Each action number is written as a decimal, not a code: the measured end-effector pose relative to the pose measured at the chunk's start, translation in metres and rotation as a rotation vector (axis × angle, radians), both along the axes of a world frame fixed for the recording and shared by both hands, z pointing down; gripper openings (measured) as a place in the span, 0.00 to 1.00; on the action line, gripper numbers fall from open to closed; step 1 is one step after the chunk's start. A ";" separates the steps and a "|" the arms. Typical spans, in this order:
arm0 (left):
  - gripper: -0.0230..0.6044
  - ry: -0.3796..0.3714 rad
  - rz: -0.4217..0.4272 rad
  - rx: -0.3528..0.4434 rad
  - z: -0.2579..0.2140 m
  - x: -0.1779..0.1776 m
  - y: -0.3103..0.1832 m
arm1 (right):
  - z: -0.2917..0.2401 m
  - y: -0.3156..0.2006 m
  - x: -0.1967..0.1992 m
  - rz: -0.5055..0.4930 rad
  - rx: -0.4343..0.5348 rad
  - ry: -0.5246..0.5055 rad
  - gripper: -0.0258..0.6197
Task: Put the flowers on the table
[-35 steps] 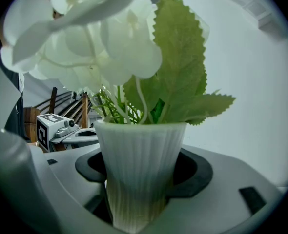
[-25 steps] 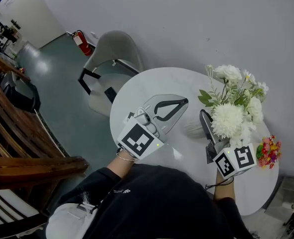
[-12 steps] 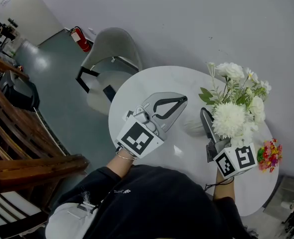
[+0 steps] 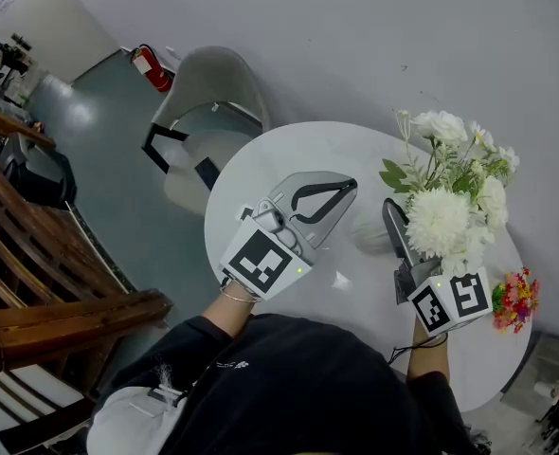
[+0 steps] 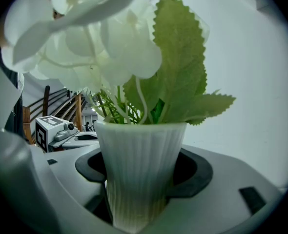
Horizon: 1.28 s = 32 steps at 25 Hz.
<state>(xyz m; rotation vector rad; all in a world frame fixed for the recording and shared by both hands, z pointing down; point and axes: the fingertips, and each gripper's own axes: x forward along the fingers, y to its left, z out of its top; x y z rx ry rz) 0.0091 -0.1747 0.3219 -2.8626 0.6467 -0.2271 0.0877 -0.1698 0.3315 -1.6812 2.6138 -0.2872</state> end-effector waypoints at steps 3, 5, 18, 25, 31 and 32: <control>0.03 -0.005 -0.002 -0.008 0.000 -0.001 0.002 | 0.000 0.001 0.000 0.000 -0.005 0.000 0.57; 0.03 -0.001 -0.003 -0.014 -0.001 -0.001 0.004 | -0.002 0.003 -0.001 -0.001 -0.010 0.000 0.57; 0.03 0.002 -0.011 -0.025 -0.011 -0.003 0.014 | -0.012 0.009 -0.006 -0.020 -0.014 0.016 0.57; 0.03 -0.001 -0.017 -0.033 -0.005 0.001 0.013 | -0.007 0.006 -0.003 -0.025 -0.015 0.020 0.57; 0.03 -0.006 -0.021 -0.042 0.000 0.004 0.012 | -0.002 0.002 0.001 -0.018 -0.025 0.029 0.57; 0.03 -0.006 -0.021 -0.043 0.000 0.004 0.012 | -0.002 0.002 0.001 -0.020 -0.025 0.032 0.57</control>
